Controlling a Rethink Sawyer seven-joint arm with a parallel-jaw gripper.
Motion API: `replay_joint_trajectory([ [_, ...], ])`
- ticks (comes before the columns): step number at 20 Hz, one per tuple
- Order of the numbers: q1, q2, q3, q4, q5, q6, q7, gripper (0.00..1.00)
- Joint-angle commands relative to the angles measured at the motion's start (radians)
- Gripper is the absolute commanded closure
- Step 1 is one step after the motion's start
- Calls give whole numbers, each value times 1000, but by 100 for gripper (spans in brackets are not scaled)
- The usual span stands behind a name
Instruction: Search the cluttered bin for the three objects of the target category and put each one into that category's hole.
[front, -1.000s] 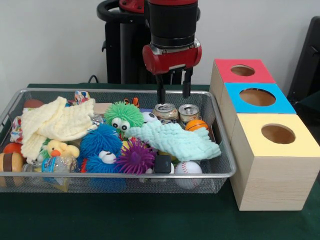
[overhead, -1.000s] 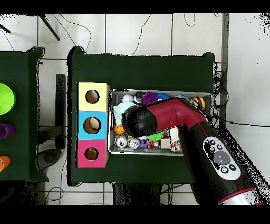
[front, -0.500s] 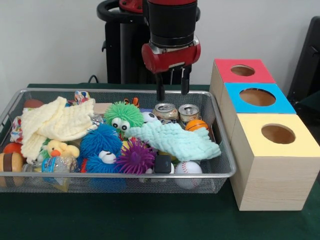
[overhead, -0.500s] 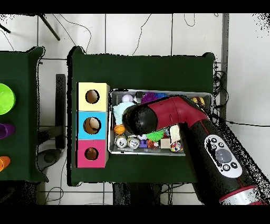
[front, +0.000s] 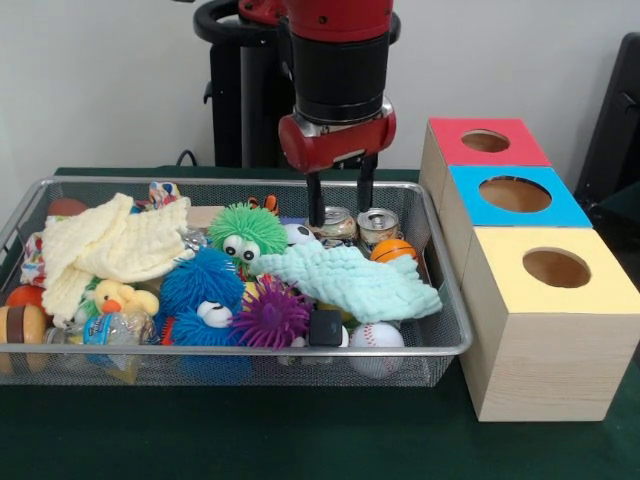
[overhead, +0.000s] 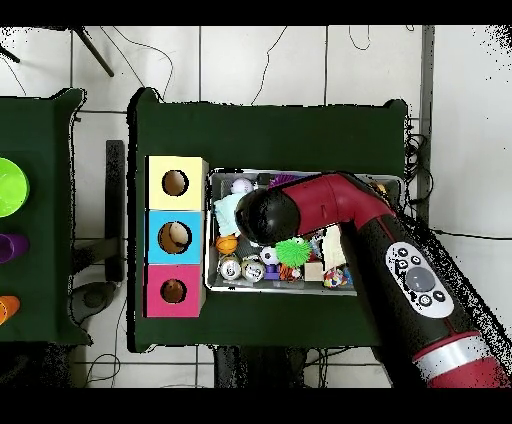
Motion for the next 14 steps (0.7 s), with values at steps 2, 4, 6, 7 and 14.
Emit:
replay_joint_trajectory([
  [2,-20,53,11,-63,-106,50,-287,0],
  [4,-27,61,9,-74,-112,51,-285,0],
  [6,-35,63,12,-80,-115,55,-293,0],
  [7,-39,64,13,-86,-116,60,-299,0],
  [14,-61,59,17,-108,-124,85,-328,0],
])
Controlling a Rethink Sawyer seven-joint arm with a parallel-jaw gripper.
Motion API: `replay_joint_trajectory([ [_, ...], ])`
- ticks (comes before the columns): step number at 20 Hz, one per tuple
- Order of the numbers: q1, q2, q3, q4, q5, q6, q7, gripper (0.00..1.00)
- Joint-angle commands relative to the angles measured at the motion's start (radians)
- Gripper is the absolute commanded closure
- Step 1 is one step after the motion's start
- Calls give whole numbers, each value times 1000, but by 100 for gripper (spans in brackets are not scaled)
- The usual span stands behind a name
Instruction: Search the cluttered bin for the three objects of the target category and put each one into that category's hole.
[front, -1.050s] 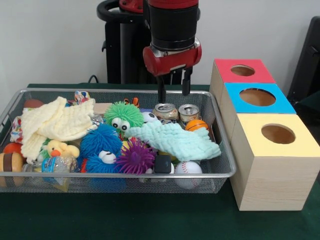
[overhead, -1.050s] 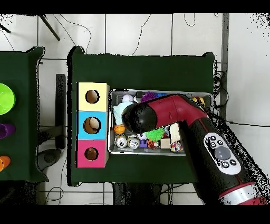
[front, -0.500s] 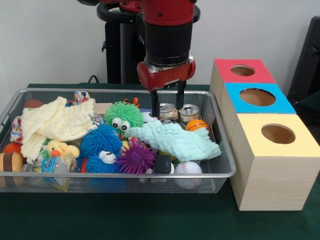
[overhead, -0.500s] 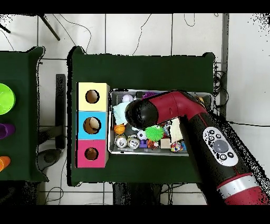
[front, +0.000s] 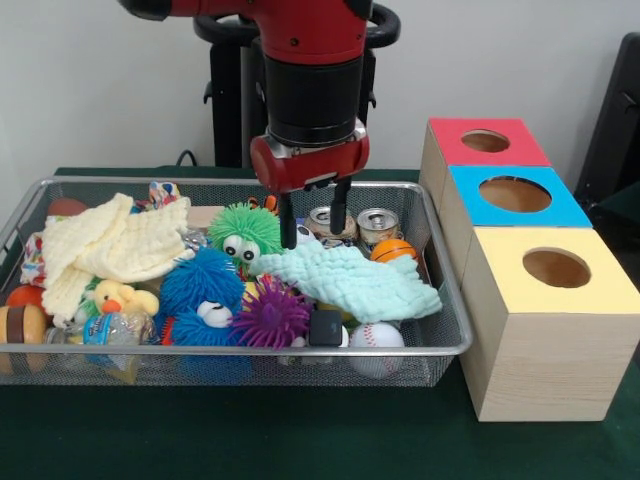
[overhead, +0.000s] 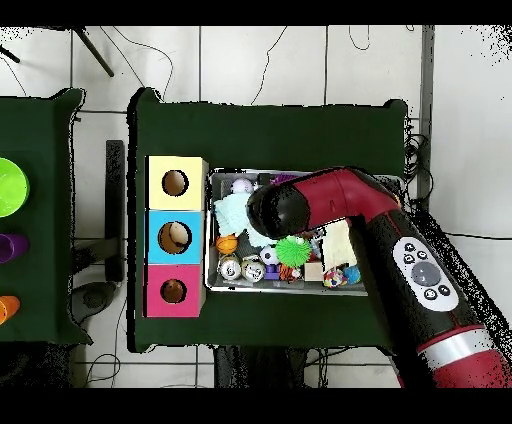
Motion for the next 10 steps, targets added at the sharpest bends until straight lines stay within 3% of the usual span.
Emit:
replay_joint_trajectory([
  [1,-40,9,15,-47,-67,88,-327,0],
  [10,-88,-96,22,43,-58,96,-347,0],
])
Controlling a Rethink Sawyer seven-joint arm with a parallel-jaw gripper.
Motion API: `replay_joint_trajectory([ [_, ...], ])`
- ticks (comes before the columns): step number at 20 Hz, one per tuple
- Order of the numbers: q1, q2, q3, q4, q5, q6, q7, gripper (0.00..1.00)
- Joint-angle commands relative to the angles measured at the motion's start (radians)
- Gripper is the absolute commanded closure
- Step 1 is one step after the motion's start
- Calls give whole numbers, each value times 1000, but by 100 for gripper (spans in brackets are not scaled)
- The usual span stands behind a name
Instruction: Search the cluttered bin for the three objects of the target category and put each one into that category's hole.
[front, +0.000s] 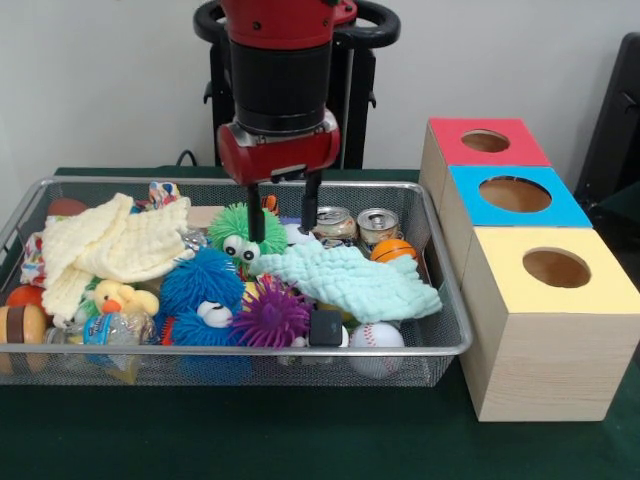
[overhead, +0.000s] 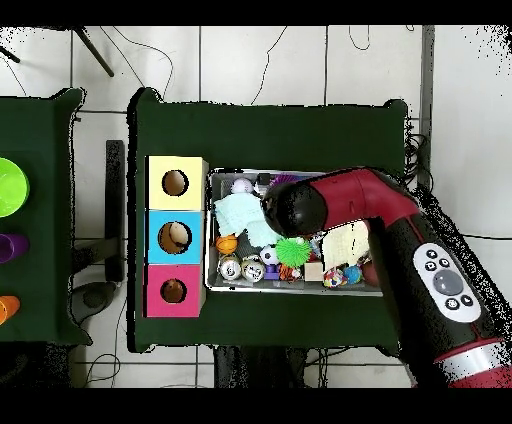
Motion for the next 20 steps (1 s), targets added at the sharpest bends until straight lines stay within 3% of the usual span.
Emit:
replay_joint_trajectory([
  [1,-57,-75,23,55,-53,98,-347,0],
  [10,-125,-218,63,164,6,121,-373,0],
  [20,-181,-279,73,288,-12,33,-304,0],
])
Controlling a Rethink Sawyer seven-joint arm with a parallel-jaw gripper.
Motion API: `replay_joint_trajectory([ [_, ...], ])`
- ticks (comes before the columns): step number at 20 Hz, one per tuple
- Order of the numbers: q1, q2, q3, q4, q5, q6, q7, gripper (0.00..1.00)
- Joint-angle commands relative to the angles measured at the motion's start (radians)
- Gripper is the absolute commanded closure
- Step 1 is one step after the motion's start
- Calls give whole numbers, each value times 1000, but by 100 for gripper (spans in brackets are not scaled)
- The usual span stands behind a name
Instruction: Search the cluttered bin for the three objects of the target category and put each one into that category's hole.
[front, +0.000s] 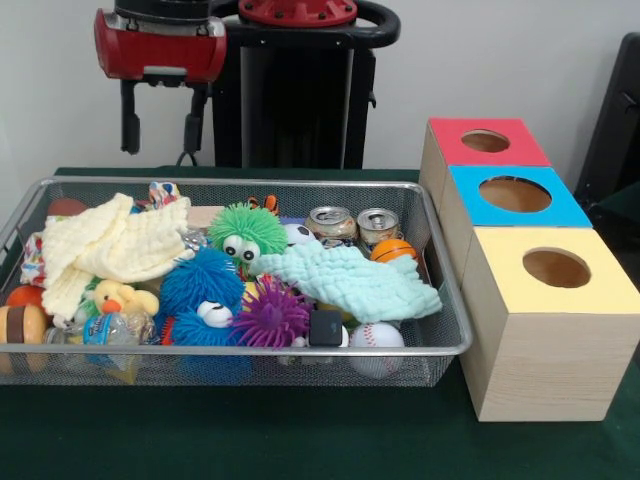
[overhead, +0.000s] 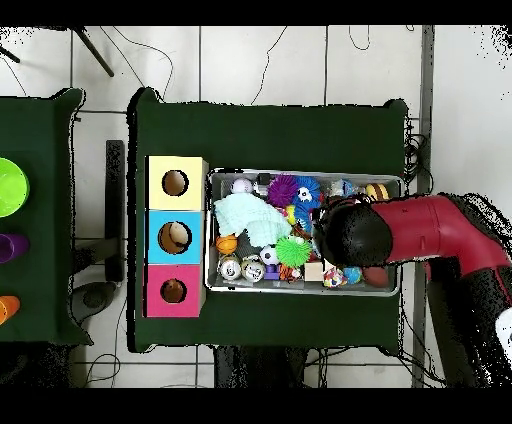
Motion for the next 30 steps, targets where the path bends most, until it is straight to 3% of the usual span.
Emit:
replay_joint_trajectory([
  [1,-41,-56,61,188,-19,21,-296,0],
  [13,-88,-116,95,314,-37,-69,-227,0],
  [30,-64,-107,66,376,-91,-162,-125,0],
])
